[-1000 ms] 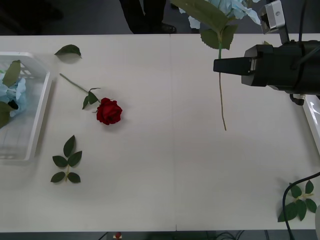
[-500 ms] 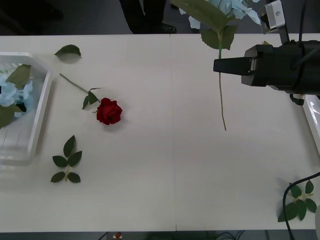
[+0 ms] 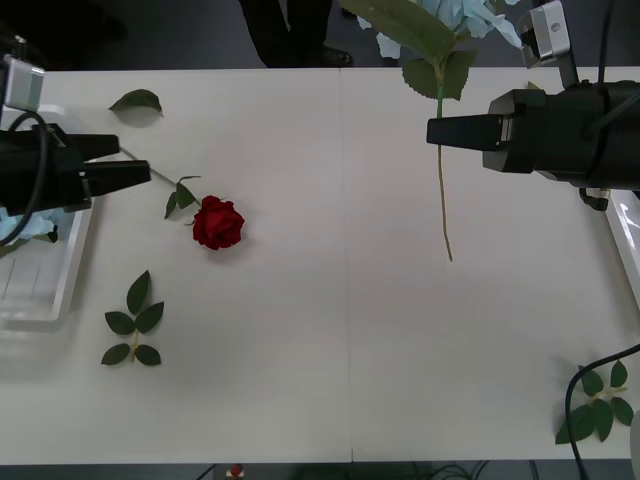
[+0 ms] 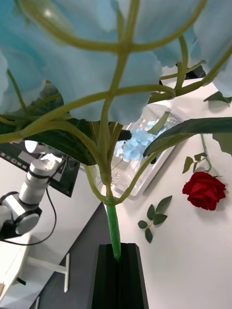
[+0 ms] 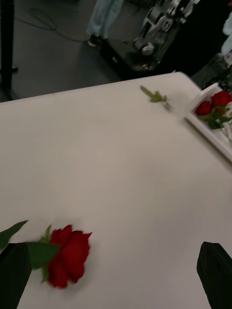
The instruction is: Place the red flowers into the right box and the blue flowers into the left box. If a person shows an open palm, hand one flower to the person first, then continue sorting.
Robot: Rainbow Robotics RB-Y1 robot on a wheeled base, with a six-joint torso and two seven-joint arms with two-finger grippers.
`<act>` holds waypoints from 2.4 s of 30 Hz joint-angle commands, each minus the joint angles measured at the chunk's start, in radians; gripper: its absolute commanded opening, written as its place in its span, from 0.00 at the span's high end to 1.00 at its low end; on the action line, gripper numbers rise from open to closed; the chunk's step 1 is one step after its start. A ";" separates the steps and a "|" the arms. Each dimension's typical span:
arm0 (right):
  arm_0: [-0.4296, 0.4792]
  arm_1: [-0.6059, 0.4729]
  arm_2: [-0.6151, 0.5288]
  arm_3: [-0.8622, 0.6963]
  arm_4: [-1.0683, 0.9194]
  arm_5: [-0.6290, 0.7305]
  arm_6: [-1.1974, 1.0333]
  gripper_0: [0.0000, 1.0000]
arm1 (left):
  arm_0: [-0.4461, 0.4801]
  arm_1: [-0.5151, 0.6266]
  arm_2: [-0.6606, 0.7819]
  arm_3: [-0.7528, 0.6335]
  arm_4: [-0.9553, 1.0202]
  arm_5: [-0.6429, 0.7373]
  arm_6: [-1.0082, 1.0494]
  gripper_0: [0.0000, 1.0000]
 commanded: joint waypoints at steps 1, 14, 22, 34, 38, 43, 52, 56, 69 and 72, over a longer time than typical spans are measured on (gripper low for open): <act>-0.007 -0.014 -0.007 -0.026 -0.009 -0.006 -0.017 1.00 | -0.033 -0.112 -0.059 -0.069 0.042 -0.067 -0.035 0.00; -0.007 -0.014 -0.007 -0.026 -0.009 -0.006 -0.017 1.00 | 0.112 -0.400 -0.341 -0.266 0.106 -0.242 -0.254 0.00; -0.007 -0.014 -0.007 -0.026 -0.009 -0.006 -0.017 1.00 | 0.143 -0.471 -0.551 -0.263 -0.029 -0.419 -0.328 0.00; -0.007 -0.014 -0.007 -0.026 -0.009 -0.006 -0.017 1.00 | -0.029 -0.540 -0.668 -0.038 -0.118 -0.523 -0.320 0.00; -0.007 -0.014 -0.007 -0.026 -0.009 -0.006 -0.017 1.00 | -0.110 -0.560 -0.688 0.054 -0.116 -0.537 -0.313 0.00; -0.007 -0.014 -0.007 -0.026 -0.009 -0.006 -0.017 1.00 | -0.185 -0.581 -0.699 0.135 -0.108 -0.535 -0.303 0.00; -0.007 -0.014 -0.007 -0.026 -0.009 -0.006 -0.017 1.00 | -0.222 -0.592 -0.726 0.157 -0.102 -0.535 -0.282 0.00; -0.007 -0.014 -0.007 -0.026 -0.009 -0.006 -0.017 1.00 | -0.224 -0.595 -0.748 0.143 -0.087 -0.535 -0.282 0.14; -0.007 -0.014 -0.007 -0.026 -0.009 -0.006 -0.017 1.00 | -0.219 -0.607 -0.760 0.122 -0.042 -0.549 -0.279 1.00; -0.007 -0.014 -0.007 -0.026 -0.009 -0.006 -0.017 1.00 | -0.219 -0.607 -0.757 0.122 -0.041 -0.557 -0.279 1.00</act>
